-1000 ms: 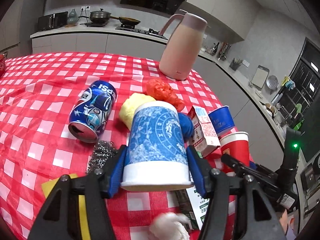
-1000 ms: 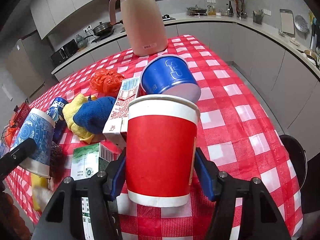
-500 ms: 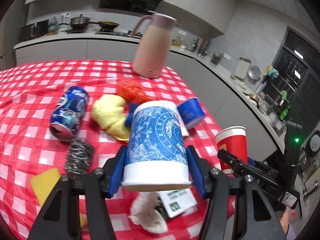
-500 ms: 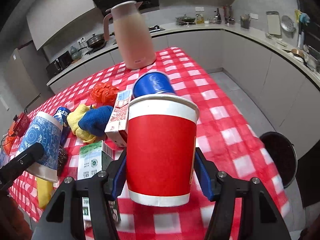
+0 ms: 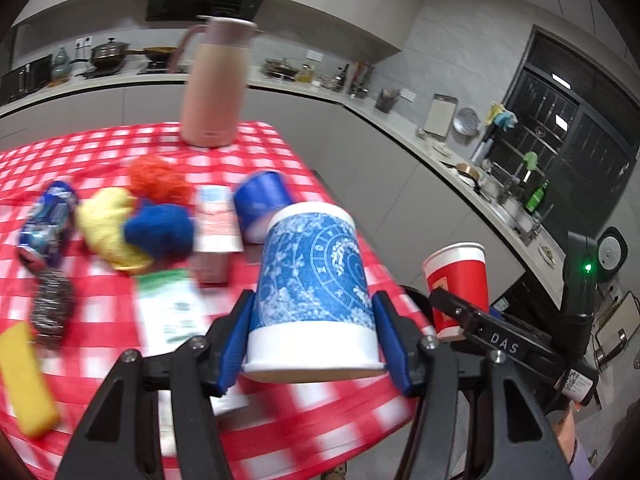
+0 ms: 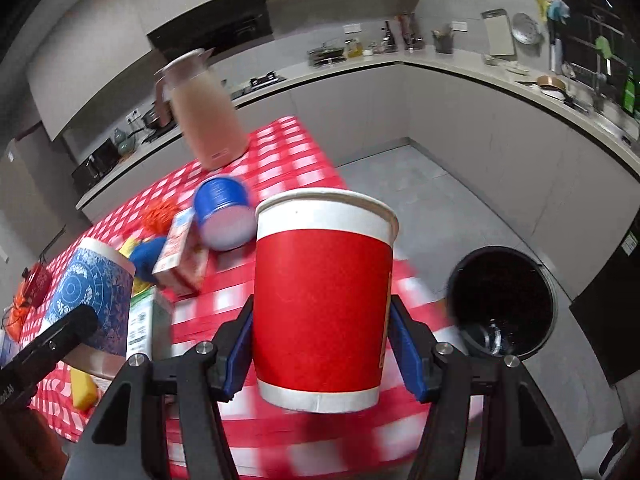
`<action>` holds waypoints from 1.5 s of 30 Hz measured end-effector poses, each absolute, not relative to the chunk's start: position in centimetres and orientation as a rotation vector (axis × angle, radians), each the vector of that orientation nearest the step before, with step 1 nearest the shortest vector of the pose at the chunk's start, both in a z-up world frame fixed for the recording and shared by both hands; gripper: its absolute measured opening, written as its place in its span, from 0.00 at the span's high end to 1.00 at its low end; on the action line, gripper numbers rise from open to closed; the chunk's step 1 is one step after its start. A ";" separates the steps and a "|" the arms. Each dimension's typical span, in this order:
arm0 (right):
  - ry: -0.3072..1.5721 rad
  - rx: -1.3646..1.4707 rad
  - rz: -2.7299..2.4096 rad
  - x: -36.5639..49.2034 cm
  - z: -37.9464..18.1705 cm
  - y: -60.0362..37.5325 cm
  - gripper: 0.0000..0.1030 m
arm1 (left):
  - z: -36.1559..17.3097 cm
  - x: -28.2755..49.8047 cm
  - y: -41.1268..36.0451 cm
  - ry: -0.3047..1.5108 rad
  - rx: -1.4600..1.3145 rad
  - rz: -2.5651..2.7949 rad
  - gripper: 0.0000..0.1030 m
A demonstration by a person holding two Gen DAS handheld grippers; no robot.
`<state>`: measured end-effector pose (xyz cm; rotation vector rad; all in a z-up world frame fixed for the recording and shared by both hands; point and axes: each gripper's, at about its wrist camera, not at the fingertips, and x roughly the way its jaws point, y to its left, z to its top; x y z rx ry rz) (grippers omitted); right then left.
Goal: Collect trash
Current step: 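Carry both held cups over the black trash bin with both grippers, then open both grippers to drop the cups into the bin, then move both grippers back toward the table items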
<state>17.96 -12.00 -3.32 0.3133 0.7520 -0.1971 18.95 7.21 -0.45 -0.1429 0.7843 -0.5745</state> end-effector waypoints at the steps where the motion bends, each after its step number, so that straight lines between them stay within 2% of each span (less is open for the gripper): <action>1: 0.751 0.318 -0.206 17.6 -3.4 -13.5 0.39 | -0.6 18.8 5.4 0.790 -0.139 -0.582 0.42; 13: 0.876 0.354 -0.253 15.3 -9.5 -35.6 0.39 | -5.8 18.3 -16.5 0.909 -0.128 -0.660 0.42; 24: 1.045 0.363 -0.161 19.5 -19.7 -45.2 0.38 | -16.8 20.8 -24.8 1.101 -0.089 -0.522 0.40; 26: 1.072 0.363 -0.138 20.2 -20.9 -45.8 0.37 | -18.2 21.1 -25.5 1.141 -0.080 -0.510 0.37; 28: 1.095 0.351 -0.133 21.0 -21.9 -46.1 0.29 | -19.2 21.3 -26.0 1.161 -0.071 -0.481 0.35; 29: 1.096 0.346 -0.128 21.3 -22.2 -46.3 0.22 | -19.7 21.5 -26.1 1.186 -0.074 -0.471 0.34; 30: 1.092 0.341 -0.131 21.3 -22.3 -46.4 0.21 | -19.9 21.7 -26.1 1.205 -0.073 -0.453 0.33; 33: 1.074 0.338 -0.148 21.3 -21.9 -47.1 0.21 | -18.5 21.5 -25.5 1.190 -0.090 -0.417 0.33; 45: 0.919 0.339 -0.190 18.1 -12.8 -43.8 0.21 | -6.8 18.5 -20.7 1.034 -0.071 -0.449 0.30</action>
